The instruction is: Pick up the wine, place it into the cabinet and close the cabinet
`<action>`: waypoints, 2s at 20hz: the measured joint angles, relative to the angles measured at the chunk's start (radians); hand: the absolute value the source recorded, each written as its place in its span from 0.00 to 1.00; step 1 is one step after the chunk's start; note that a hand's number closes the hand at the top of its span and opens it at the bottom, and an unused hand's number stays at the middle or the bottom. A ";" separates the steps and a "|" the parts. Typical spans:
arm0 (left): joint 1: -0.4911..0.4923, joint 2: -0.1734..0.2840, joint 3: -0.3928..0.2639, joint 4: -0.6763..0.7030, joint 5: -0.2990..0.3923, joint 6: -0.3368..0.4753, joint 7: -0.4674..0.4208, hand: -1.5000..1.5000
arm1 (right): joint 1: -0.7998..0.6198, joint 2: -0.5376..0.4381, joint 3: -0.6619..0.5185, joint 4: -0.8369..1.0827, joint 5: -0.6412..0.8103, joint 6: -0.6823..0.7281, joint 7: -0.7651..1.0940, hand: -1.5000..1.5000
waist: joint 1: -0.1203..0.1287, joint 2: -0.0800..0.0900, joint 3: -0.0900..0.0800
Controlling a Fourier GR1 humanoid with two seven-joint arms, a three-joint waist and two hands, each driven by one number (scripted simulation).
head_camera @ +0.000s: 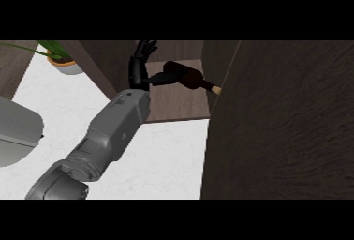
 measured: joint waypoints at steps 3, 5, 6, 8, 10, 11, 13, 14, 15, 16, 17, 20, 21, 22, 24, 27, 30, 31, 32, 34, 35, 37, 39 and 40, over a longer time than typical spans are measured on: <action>0.018 -0.006 -0.009 0.010 -0.014 0.014 -0.011 0.00 | -0.009 0.001 -0.003 0.001 -0.001 -0.004 0.004 0.00 | 0.002 0.001 -0.001; 0.020 -0.004 -0.010 0.010 -0.019 0.019 -0.014 0.00 | -0.014 0.003 0.002 0.003 0.001 -0.009 0.004 0.00 | -0.001 0.001 -0.001; 0.019 -0.004 -0.008 0.011 -0.020 0.028 -0.014 0.00 | -0.008 0.004 0.004 0.002 0.001 -0.009 0.001 0.00 | -0.001 0.001 -0.001; 0.021 -0.004 0.001 0.004 -0.015 0.032 -0.022 0.00 | -0.007 -0.002 -0.003 0.005 -0.005 0.001 -0.002 0.00 | -0.001 0.002 -0.001; 0.032 -0.007 0.007 -0.002 -0.012 0.031 -0.044 0.00 | -0.015 -0.001 -0.005 0.011 -0.007 0.001 -0.007 0.00 | -0.003 0.003 -0.001; 0.033 -0.007 0.012 -0.004 -0.009 0.035 -0.050 0.00 | -0.017 0.000 -0.005 0.009 -0.008 0.000 -0.006 0.00 | -0.004 0.004 -0.001; 0.036 -0.005 0.015 -0.006 -0.010 0.028 -0.057 0.00 | -0.017 -0.002 0.000 0.006 -0.009 0.000 0.000 0.00 | -0.006 0.004 -0.001; 0.038 -0.004 0.017 -0.008 -0.011 0.022 -0.062 0.00 | -0.010 -0.004 -0.004 0.005 -0.009 0.005 -0.009 0.00 | -0.007 0.003 -0.001; 0.042 -0.007 0.017 -0.009 -0.012 0.017 -0.067 0.00 | 0.001 -0.002 0.005 0.005 -0.009 0.004 -0.015 0.00 | -0.006 0.002 -0.001; 0.042 -0.006 0.017 -0.009 -0.014 0.008 -0.067 0.00 | -0.003 -0.004 -0.002 0.002 -0.011 0.000 -0.007 0.00 | -0.006 0.002 -0.001; 0.047 -0.007 0.016 -0.010 -0.017 -0.001 -0.075 0.00 | -0.004 -0.004 -0.005 0.002 -0.011 0.001 -0.009 0.00 | -0.007 0.003 -0.001; 0.050 -0.007 0.018 -0.016 -0.019 -0.040 -0.083 0.00 | -0.010 -0.007 -0.007 0.004 -0.011 0.005 -0.008 0.00 | -0.007 0.003 -0.001; 0.052 -0.007 0.018 -0.017 -0.021 -0.054 -0.087 0.00 | -0.004 -0.007 -0.005 0.004 -0.011 0.006 -0.009 0.00 | -0.007 0.003 -0.001; 0.051 -0.008 0.014 -0.018 -0.025 -0.061 -0.093 0.00 | -0.011 -0.004 0.008 0.004 -0.008 -0.002 -0.001 0.00 | -0.005 0.003 -0.002; 0.053 -0.007 0.008 -0.014 -0.034 -0.073 -0.099 0.00 | -0.013 0.001 0.021 0.000 -0.007 -0.011 0.009 0.00 | -0.006 0.002 -0.002; 0.051 -0.008 0.005 -0.011 -0.035 -0.099 -0.095 0.00 | 0.008 0.002 0.031 0.002 -0.005 -0.009 -0.013 0.00 | -0.005 0.002 -0.003; 0.053 -0.007 0.001 -0.010 -0.035 -0.124 -0.095 0.00 | 0.004 0.004 0.044 0.001 0.000 -0.017 -0.008 0.00 | -0.005 0.001 -0.003; 0.052 -0.008 0.001 -0.010 -0.036 -0.126 -0.095 0.00 | 0.009 0.002 0.042 -0.001 0.000 -0.015 -0.009 0.00 | -0.004 0.001 -0.003; 0.052 -0.008 0.000 -0.010 -0.034 -0.131 -0.094 0.00 | 0.007 -0.001 0.041 -0.003 -0.001 -0.015 -0.002 0.00 | -0.004 0.000 -0.004; 0.059 -0.008 -0.003 -0.014 -0.024 -0.145 -0.104 0.00 | 0.005 0.000 0.048 -0.005 0.000 -0.022 0.006 0.00 | -0.007 -0.002 -0.003; 0.060 -0.008 -0.002 -0.017 -0.021 -0.154 -0.108 0.00 | 0.007 0.001 0.051 -0.004 0.001 -0.024 0.000 0.00 | -0.006 -0.002 -0.003; 0.063 -0.008 -0.001 -0.023 -0.004 -0.176 -0.109 0.00 | 0.006 0.000 0.050 0.002 0.002 -0.019 -0.006 0.00 | -0.007 -0.003 -0.003; 0.067 -0.009 -0.011 -0.029 0.011 -0.190 -0.115 0.00 | -0.001 0.000 0.046 0.006 0.001 -0.021 -0.005 0.00 | -0.007 -0.005 -0.003; 0.069 -0.009 -0.016 -0.032 0.018 -0.197 -0.115 0.00 | 0.004 0.001 0.050 0.005 0.003 -0.022 -0.010 0.00 | -0.006 -0.006 -0.003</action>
